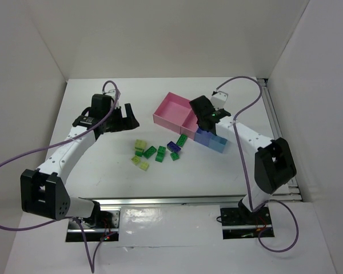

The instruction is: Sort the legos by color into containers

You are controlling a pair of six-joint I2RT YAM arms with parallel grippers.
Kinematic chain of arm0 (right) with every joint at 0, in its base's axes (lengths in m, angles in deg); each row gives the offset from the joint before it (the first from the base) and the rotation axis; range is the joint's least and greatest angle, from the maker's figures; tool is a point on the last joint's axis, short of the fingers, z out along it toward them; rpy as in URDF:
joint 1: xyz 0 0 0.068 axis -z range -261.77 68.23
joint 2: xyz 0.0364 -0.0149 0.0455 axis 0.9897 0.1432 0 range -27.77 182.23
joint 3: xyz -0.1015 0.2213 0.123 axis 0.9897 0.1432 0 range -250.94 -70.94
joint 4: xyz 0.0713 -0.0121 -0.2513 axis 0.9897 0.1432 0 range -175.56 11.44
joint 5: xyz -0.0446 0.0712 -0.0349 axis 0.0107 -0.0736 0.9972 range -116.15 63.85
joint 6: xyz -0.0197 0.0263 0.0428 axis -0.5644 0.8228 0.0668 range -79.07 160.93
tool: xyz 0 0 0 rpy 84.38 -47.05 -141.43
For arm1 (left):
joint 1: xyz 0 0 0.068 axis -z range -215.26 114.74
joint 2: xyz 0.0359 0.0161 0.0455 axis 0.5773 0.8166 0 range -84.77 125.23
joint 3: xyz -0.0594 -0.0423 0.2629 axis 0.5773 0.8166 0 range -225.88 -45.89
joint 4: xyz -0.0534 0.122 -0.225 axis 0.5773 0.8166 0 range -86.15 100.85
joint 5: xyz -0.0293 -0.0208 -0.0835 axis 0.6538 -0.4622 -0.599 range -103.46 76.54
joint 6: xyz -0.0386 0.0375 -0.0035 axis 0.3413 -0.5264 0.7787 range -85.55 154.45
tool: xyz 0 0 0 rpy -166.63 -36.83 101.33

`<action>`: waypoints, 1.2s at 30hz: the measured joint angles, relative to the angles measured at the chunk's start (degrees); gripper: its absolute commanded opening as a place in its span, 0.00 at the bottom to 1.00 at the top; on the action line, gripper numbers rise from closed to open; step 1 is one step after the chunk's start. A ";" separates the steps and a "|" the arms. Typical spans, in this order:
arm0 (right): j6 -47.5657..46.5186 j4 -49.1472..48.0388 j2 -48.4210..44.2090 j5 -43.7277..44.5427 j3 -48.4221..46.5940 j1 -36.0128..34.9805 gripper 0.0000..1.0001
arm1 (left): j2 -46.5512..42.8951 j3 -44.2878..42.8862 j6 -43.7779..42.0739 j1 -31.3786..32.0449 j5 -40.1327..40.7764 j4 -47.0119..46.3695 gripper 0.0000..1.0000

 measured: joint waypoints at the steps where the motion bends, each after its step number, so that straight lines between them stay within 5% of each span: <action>1: -0.85 -0.68 0.85 -0.57 -1.18 0.33 0.26 | 0.00 0.00 0.07 0.00 0.00 0.00 1.00; 9: -4.42 -4.07 7.08 -3.98 -7.50 1.27 0.33 | 0.00 0.00 0.15 0.00 0.13 0.04 1.00; 10: -4.66 -4.22 8.07 -4.48 -7.96 1.44 0.42 | 0.00 0.00 0.15 0.00 0.26 0.04 1.00; 11: -4.98 -4.46 9.14 -5.14 -8.39 1.60 0.69 | 0.00 0.00 0.11 0.00 0.35 0.04 1.00; 14: -6.67 -4.90 12.07 -7.10 -9.75 1.84 0.81 | 0.00 0.00 0.11 0.00 0.46 0.09 1.00; 17: -8.50 -5.46 12.90 -8.70 -10.12 1.84 0.82 | 0.00 0.00 0.11 0.00 0.66 0.09 1.00; 23: -10.36 -7.98 7.45 -9.94 -8.72 1.84 0.57 | 0.55 0.00 0.07 0.00 0.85 0.15 1.00; 27: -10.71 -9.81 -1.07 -11.45 -3.41 1.44 0.55 | 1.05 0.76 -0.31 0.31 1.31 0.79 0.92; 36: -10.60 -9.60 -8.41 -16.65 8.00 -1.66 0.82 | 5.99 0.11 -2.49 9.73 8.35 7.93 0.98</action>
